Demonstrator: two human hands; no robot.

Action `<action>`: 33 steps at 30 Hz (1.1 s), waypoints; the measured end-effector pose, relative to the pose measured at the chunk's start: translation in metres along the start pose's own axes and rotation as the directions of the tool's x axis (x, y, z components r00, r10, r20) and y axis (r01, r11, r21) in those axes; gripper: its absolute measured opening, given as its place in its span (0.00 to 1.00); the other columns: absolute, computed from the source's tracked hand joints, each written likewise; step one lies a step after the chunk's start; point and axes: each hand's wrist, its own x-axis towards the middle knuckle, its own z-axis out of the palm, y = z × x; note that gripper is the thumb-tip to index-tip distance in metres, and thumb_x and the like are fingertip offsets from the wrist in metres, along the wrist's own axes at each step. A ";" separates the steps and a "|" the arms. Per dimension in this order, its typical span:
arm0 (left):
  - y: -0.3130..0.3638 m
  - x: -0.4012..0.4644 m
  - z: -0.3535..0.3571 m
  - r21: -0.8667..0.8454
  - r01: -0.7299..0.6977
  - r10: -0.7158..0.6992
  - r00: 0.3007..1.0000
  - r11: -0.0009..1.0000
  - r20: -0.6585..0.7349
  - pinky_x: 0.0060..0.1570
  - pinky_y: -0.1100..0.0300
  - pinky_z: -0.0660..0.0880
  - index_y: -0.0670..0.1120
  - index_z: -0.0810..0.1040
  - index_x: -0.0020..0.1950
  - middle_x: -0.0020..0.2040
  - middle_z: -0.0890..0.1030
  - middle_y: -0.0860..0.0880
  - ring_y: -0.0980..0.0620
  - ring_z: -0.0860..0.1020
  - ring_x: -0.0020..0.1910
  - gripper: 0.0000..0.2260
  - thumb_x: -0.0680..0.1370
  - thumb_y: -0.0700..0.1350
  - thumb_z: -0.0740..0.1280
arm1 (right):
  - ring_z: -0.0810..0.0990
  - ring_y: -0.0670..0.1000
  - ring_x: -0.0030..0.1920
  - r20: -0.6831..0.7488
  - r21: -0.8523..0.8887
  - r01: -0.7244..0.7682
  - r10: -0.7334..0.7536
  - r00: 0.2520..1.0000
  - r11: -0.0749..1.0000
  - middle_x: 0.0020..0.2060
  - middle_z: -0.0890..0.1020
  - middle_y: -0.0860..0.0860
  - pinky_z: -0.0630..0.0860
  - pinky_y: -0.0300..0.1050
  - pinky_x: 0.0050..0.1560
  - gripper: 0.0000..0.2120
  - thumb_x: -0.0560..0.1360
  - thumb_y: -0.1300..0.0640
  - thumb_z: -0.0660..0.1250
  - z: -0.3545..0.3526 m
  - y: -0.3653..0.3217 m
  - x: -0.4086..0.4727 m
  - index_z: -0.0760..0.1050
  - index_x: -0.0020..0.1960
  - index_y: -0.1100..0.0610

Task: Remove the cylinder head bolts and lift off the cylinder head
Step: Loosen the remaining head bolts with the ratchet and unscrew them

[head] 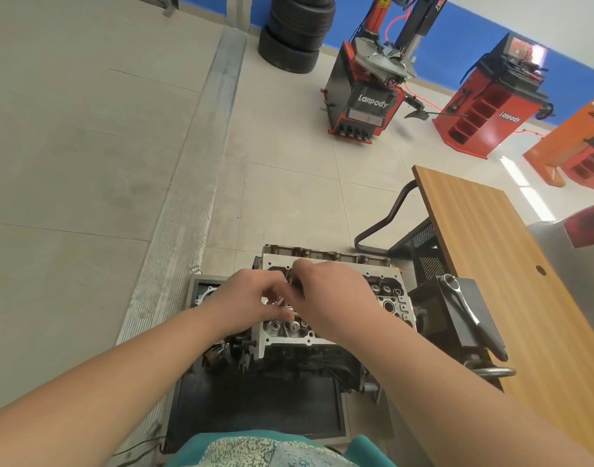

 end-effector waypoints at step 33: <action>0.007 -0.004 -0.014 -0.075 0.038 -0.036 0.999 0.996 0.028 0.48 0.69 0.76 0.68 0.83 0.47 0.45 0.86 0.63 0.64 0.83 0.47 0.06 0.71 0.58 0.74 | 0.79 0.50 0.43 -0.028 0.098 0.031 -0.029 0.999 0.995 0.47 0.78 0.43 0.73 0.47 0.37 0.15 0.81 0.33 0.59 -0.003 -0.003 -0.009 0.72 0.57 0.43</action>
